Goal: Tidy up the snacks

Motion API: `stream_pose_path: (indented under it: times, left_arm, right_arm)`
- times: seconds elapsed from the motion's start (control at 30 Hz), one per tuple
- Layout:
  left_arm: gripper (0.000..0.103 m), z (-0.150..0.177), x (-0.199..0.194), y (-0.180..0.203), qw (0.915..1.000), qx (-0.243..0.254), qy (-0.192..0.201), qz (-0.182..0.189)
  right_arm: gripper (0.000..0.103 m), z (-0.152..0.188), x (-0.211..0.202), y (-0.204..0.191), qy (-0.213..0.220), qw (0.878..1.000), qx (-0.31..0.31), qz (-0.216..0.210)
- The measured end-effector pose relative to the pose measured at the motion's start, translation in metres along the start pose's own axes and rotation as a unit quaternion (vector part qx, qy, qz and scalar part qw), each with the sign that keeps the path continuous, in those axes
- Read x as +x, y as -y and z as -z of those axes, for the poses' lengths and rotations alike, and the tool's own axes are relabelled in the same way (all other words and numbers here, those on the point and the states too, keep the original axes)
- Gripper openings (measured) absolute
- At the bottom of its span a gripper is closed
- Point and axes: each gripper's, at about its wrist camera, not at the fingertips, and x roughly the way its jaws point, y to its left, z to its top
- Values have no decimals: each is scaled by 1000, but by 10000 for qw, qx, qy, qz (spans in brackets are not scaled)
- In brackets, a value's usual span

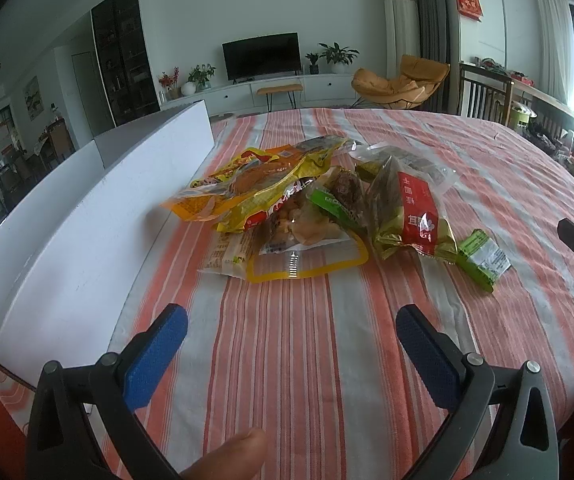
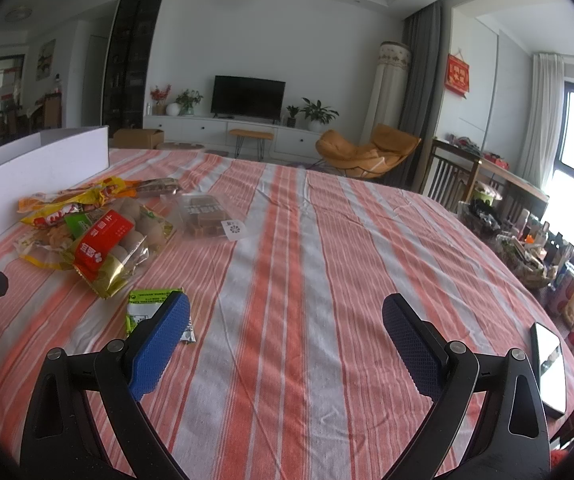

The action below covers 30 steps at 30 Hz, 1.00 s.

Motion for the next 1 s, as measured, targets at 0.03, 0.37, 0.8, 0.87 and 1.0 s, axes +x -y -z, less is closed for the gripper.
stream_pose_path:
  times: [0.03,0.37,0.8,0.87,1.0]
  left_arm:
    - [103,1,1,0,10000,-2,-14,-4]
    - [103,2,7,-6,9998,-125,-171,-46]
    - [103,6,19,-9,9988,-213,-443,-74]
    - [103,7,22,-10,9983,-248,-509,-98]
    - [103,10,27,-13,9976,-299,-623,-105]
  right_arm:
    - [98,0,0,0,-2,10000,-1,0]
    - [98,1,0,0,2,10000,6,7]
    - [98,3,0,2,-36,10000,5,-3]
    - [98,3,0,3,-45,10000,23,-8]
    - [98,3,-1,7,-21,10000,67,11]
